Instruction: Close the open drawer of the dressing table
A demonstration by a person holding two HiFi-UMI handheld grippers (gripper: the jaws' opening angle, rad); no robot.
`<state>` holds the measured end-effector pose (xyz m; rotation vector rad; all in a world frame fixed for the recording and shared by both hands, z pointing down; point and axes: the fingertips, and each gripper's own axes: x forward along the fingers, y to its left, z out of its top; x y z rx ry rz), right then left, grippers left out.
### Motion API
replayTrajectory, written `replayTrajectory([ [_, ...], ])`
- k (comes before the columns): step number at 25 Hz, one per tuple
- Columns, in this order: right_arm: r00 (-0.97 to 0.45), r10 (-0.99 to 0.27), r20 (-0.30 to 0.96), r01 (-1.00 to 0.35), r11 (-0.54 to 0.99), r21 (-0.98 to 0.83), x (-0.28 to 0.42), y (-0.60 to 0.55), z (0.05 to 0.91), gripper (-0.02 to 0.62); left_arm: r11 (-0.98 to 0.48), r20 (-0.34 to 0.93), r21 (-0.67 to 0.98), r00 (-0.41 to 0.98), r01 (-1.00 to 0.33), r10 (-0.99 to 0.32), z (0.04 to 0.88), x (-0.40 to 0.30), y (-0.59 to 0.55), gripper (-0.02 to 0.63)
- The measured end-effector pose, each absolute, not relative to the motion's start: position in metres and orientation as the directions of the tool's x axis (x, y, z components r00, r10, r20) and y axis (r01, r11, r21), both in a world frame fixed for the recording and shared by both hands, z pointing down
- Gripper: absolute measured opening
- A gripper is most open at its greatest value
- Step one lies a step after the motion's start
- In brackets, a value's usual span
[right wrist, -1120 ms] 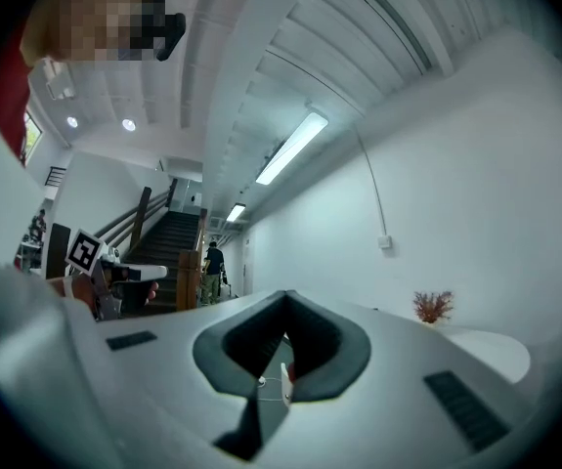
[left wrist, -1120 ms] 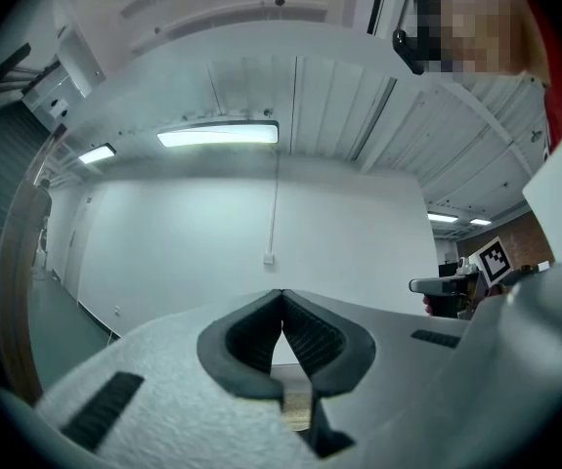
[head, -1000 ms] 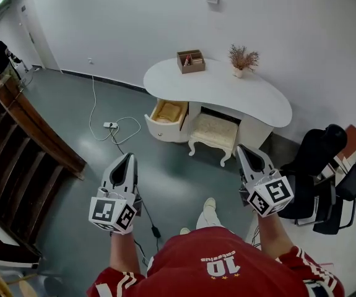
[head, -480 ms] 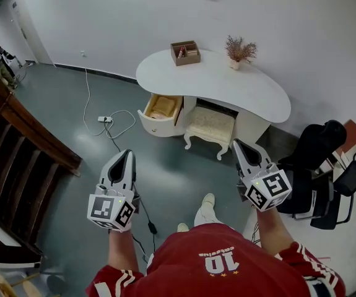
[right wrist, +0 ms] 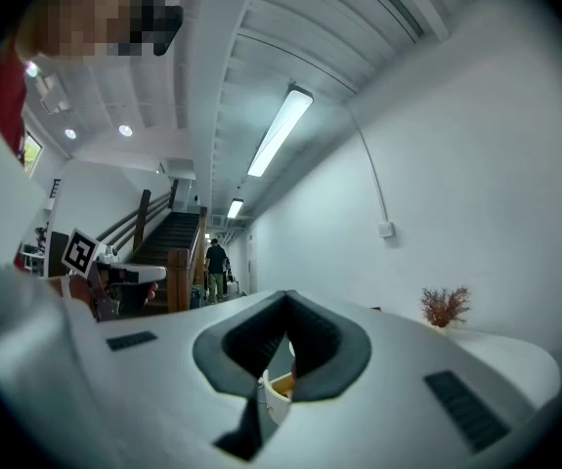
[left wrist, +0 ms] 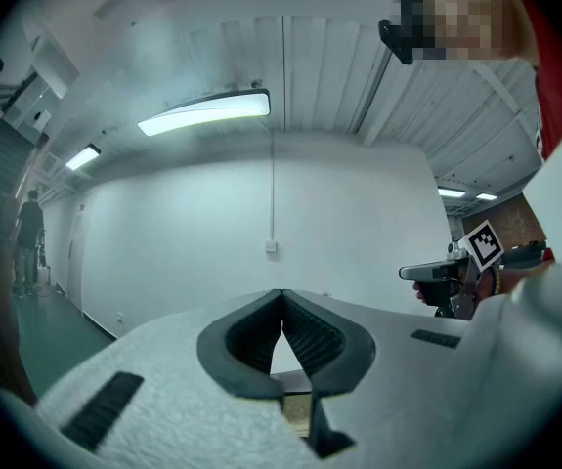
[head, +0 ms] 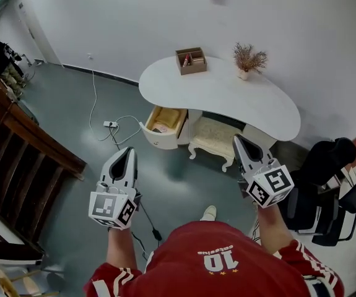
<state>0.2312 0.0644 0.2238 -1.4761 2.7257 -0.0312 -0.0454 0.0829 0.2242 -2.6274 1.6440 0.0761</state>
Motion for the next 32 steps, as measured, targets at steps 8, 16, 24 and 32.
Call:
replayTrajectory([
  [8,-0.623,-0.782,-0.026,-0.779,0.623,-0.066,0.242,-0.013,0.225,0.005,-0.376,-0.046,0.007,0.375,-0.927,-0.926,0.221,-0.026,0.024,0.002],
  [16,-0.645,-0.764,-0.002,-0.764,0.645,0.004,0.243,-0.064,0.231,0.005,-0.332,-0.009,0.012,0.332,-0.943,-0.943,0.230,-0.020,-0.011,0.002],
  [24,-0.645,-0.764,0.002,-0.764,0.645,-0.005,0.213,-0.091,0.222,0.005,-0.438,0.039,-0.068,0.436,-0.896,-0.899,0.234,-0.028,-0.051,0.171],
  [32,-0.611,-0.791,0.036,-0.791,0.612,0.028,0.186,-0.102,0.224,0.005,-0.514,0.068,-0.041,0.511,-0.857,-0.857,0.276,-0.038,-0.089,0.301],
])
